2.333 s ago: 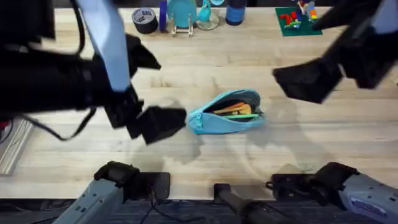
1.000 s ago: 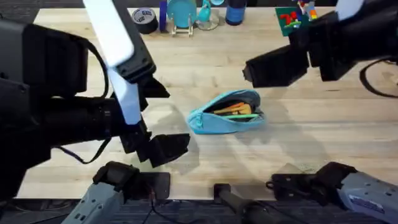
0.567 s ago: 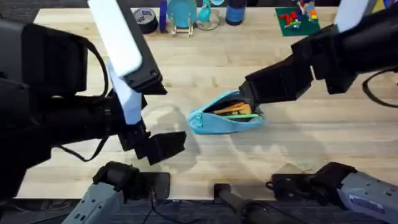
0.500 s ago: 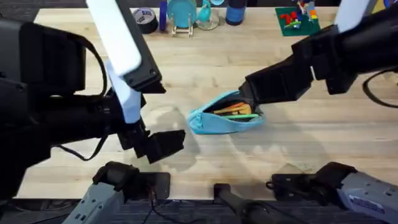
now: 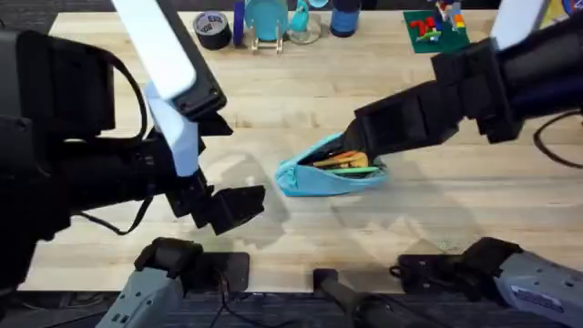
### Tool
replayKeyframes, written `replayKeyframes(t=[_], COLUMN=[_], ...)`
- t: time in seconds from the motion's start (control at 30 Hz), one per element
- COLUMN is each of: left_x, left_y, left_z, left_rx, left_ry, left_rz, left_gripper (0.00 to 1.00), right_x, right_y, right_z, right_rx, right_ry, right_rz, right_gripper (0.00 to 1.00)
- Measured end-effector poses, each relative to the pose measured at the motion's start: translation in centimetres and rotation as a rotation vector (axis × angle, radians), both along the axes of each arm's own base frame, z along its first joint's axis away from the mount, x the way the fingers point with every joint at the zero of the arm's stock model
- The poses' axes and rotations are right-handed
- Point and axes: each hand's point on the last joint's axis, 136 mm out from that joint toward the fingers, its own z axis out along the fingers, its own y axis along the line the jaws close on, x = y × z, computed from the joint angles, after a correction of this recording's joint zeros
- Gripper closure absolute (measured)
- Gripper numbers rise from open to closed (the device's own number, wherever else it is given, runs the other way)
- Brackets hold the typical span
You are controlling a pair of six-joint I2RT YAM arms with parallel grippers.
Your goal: Unzip the bag, pick up the pens from the table one at a time and place them inside, then zip the bag closed.
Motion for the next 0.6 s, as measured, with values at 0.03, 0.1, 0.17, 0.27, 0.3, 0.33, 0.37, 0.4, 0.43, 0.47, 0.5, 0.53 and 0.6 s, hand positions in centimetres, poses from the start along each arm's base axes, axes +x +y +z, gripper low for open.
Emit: replayKeyframes(t=[0.03,0.1,0.17,0.27,0.3,0.33,0.37,0.4,0.43,0.47,0.5,0.53,0.6], left_x=[0.0,0.0,0.0,0.0,0.0,0.0,0.0,0.0,0.0,0.0,0.0,0.0,0.0], left_y=[0.0,0.0,0.0,0.0,0.0,0.0,0.0,0.0,0.0,0.0,0.0,0.0,0.0], left_z=[0.0,0.0,0.0,0.0,0.0,0.0,0.0,0.0,0.0,0.0,0.0,0.0,0.0], left_rx=[0.000,0.000,0.000,0.000,0.000,0.000,0.000,0.000,0.000,0.000,0.000,0.000,0.000], left_ry=[0.000,0.000,0.000,0.000,0.000,0.000,0.000,0.000,0.000,0.000,0.000,0.000,0.000], left_rz=[0.000,0.000,0.000,0.000,0.000,0.000,0.000,0.000,0.000,0.000,0.000,0.000,0.000], left_gripper=[0.008,0.008,0.008,0.007,0.007,0.007,0.008,0.007,0.007,0.007,0.008,0.008,0.008], right_x=[-0.1,-0.2,0.1,0.3,0.1,-0.2,-0.4,-0.7,-1.0,-1.3,-1.8,-2.2,-2.8], right_y=[0.1,0.1,-0.3,-1.7,-2.3,-3.0,-3.6,-4.2,-4.8,-5.3,-5.8,-6.3,-6.8], right_z=[0.0,-0.1,-0.2,0.0,0.2,0.5,0.8,1.1,1.3,1.3,1.1,0.6,-0.6], right_rx=[0.001,-0.001,-0.021,-0.055,-0.064,-0.072,-0.078,-0.078,-0.077,-0.078,-0.079,-0.083,-0.086], right_ry=[0.012,0.026,0.022,-0.022,-0.042,-0.066,-0.089,-0.116,-0.141,-0.160,-0.172,-0.176,-0.176], right_rz=[-0.007,-0.028,-0.064,-0.125,-0.139,-0.154,-0.168,-0.182,-0.193,-0.201,-0.208,-0.213,-0.214], right_gripper=[0.004,0.005,0.005,0.005,0.005,0.006,0.006,0.006,0.005,0.005,0.005,0.005,0.005])
